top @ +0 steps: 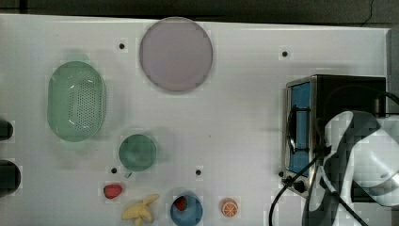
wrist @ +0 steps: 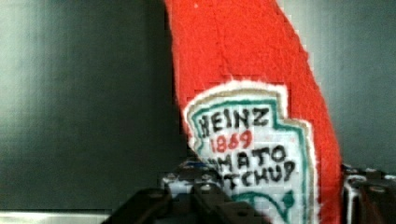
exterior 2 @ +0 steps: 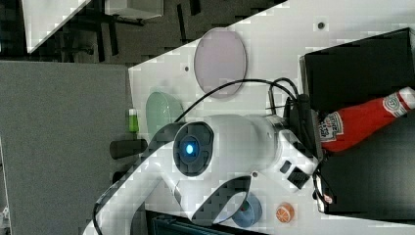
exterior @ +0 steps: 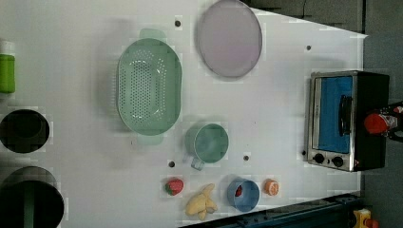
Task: Pick Ketchup from oven and place it on table.
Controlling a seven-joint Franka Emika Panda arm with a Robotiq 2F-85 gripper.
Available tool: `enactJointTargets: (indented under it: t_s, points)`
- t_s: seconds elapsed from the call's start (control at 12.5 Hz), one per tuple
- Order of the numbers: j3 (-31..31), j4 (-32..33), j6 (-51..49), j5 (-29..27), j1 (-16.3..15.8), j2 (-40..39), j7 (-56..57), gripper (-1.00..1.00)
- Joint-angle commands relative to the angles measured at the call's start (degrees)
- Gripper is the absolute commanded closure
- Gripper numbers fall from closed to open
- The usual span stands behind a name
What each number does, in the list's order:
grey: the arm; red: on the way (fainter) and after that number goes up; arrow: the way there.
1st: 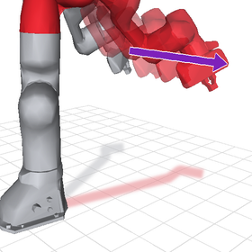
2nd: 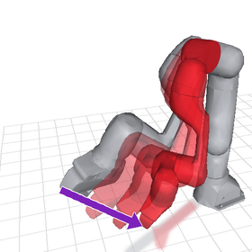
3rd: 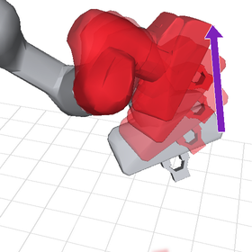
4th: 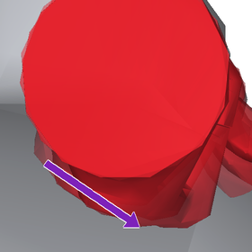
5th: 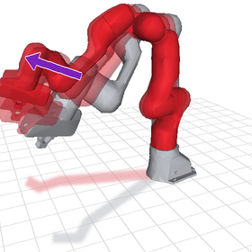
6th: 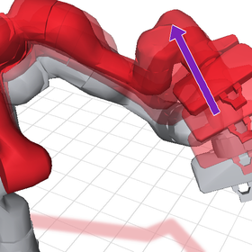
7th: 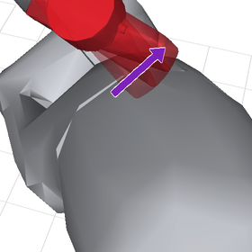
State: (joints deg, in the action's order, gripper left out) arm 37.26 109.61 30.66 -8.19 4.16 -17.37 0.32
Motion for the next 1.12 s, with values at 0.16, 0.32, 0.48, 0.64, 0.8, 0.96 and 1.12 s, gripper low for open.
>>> enactJointTargets:
  t_s: [0.16, 0.32, 0.48, 0.64, 0.8, 0.96, 1.12]
  points:
    - [-7.14, -10.88, -10.67, 2.62, -7.69, 7.79, -2.85, -0.23]
    - [-13.14, -10.77, -10.71, 2.61, -10.20, 9.12, -2.85, -0.23]
    - [-18.53, -9.93, -10.75, 2.61, -11.60, 9.02, -2.86, -0.23]
    - [-24.54, -6.80, -10.58, 2.63, -12.91, 8.98, -2.86, -0.23]
    - [-27.06, -2.40, -8.95, 2.62, -13.50, 9.03, -2.86, -0.23]
    - [-27.31, 3.18, -3.81, 3.08, -13.58, 9.04, -2.86, -0.23]
    - [-27.03, 8.72, 2.02, 3.90, -13.52, 9.01, -2.86, -0.23]
